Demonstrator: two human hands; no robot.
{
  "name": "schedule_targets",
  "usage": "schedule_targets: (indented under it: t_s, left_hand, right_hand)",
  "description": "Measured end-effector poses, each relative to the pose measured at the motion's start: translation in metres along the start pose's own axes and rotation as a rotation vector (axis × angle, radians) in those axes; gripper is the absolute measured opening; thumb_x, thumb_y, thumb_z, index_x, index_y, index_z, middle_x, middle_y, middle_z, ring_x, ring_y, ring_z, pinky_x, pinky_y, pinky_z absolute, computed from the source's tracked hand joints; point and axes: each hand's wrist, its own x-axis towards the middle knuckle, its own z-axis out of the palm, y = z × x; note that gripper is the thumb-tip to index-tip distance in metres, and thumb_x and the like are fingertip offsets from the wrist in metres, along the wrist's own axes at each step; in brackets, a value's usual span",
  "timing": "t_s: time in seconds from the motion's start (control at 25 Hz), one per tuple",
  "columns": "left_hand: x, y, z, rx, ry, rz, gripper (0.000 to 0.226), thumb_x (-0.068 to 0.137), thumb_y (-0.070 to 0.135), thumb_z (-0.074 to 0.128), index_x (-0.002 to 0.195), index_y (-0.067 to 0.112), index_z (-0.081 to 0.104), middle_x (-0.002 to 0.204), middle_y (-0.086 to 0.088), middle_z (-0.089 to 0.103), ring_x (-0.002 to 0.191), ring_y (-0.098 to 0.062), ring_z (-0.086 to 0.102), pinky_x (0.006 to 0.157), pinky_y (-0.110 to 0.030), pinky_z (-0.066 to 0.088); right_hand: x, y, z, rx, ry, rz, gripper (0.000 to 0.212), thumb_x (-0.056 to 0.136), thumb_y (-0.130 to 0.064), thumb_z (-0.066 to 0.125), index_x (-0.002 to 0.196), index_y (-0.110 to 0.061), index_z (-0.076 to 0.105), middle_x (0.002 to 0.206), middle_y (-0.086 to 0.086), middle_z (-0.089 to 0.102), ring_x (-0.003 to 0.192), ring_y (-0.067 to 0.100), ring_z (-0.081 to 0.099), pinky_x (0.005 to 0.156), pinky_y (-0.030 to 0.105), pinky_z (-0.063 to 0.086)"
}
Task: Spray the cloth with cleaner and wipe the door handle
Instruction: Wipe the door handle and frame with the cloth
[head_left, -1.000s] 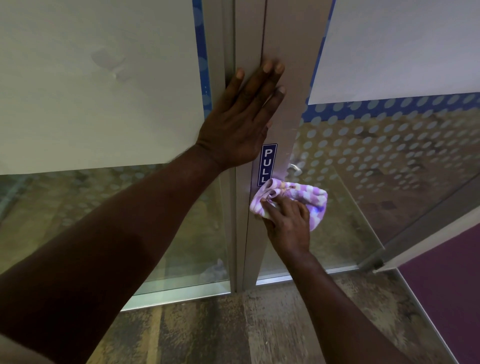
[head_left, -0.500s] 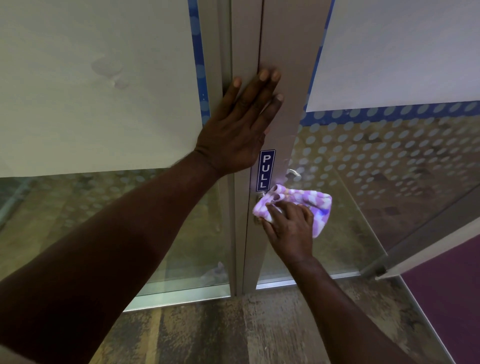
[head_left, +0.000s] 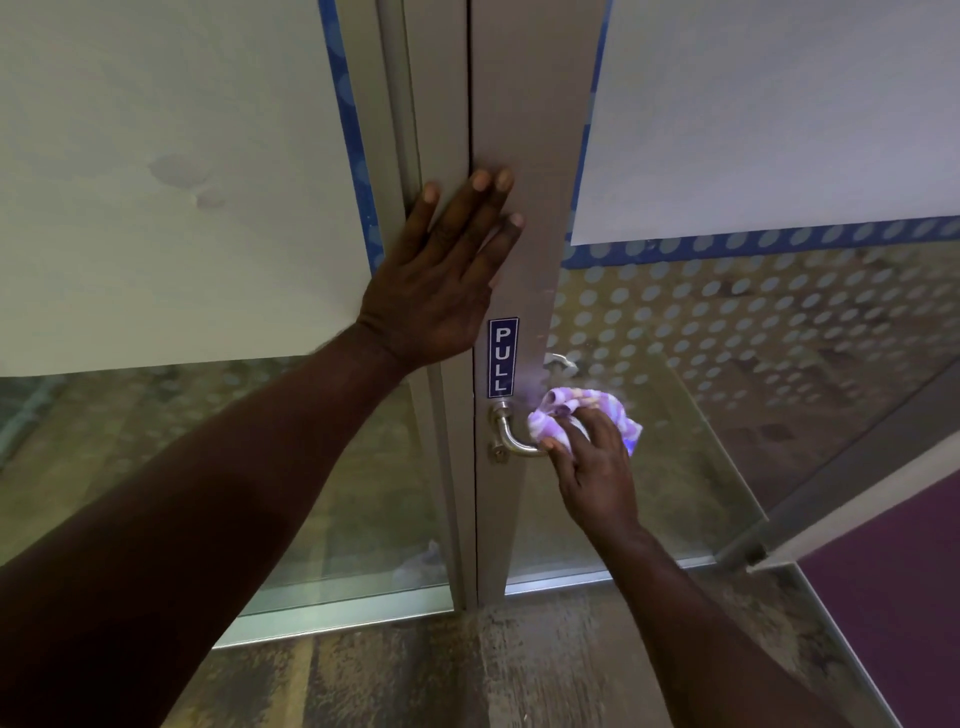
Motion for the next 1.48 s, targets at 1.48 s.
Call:
schedule_targets:
  t_s: [1.48]
  left_hand:
    - [-0.027,0.088,-0.089,-0.752,-0.267,-0.207,0.028,0.089,0.027,0.08,0.109,0.009,0.074,0.12,-0.014,0.07,0.113,-0.035,0.067,0.097,-0.042,0.044]
  right_hand:
    - [-0.03,-0.132,-0.082,1.667,0.489,1.032,0.039,0.093,-0.008,0.042,0.09,-0.019,0.079,0.092,0.002,0.078,0.088,0.021,0.074,0.083,0.036,0.058]
